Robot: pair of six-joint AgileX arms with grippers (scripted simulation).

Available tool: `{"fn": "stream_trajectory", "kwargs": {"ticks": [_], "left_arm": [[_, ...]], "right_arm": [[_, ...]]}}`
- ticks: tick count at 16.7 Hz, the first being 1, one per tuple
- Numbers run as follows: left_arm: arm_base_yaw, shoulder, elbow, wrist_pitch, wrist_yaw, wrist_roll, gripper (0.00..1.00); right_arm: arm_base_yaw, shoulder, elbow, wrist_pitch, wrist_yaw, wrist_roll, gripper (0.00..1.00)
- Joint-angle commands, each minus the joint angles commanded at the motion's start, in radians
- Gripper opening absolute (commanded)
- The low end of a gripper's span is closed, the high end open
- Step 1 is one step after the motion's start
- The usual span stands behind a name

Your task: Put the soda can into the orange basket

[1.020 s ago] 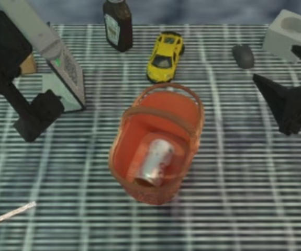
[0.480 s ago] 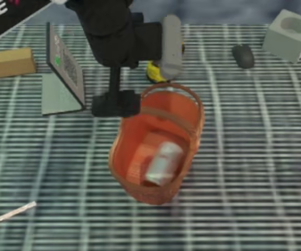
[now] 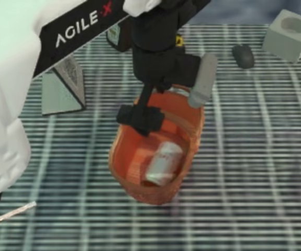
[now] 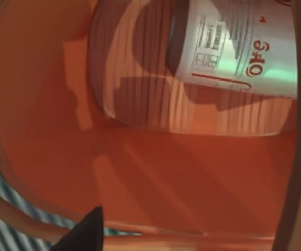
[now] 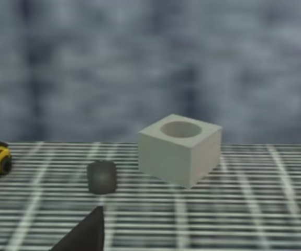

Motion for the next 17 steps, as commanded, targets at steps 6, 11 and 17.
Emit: {"fn": "stream_trajectory", "kwargs": {"ticks": [6,11,17], "left_arm": [[0.002,-0.003,-0.019,0.016,0.000,0.001,1.00],[0.001,-0.015,-0.104,0.089,0.000,0.001,1.00],[0.001,-0.015,-0.104,0.089,0.000,0.001,0.77]], "right_arm": [[0.000,0.000,0.000,0.000,0.000,0.000,1.00],[0.000,0.000,0.000,0.000,0.000,0.000,1.00],[0.000,0.000,0.000,0.000,0.000,0.000,1.00]]}}
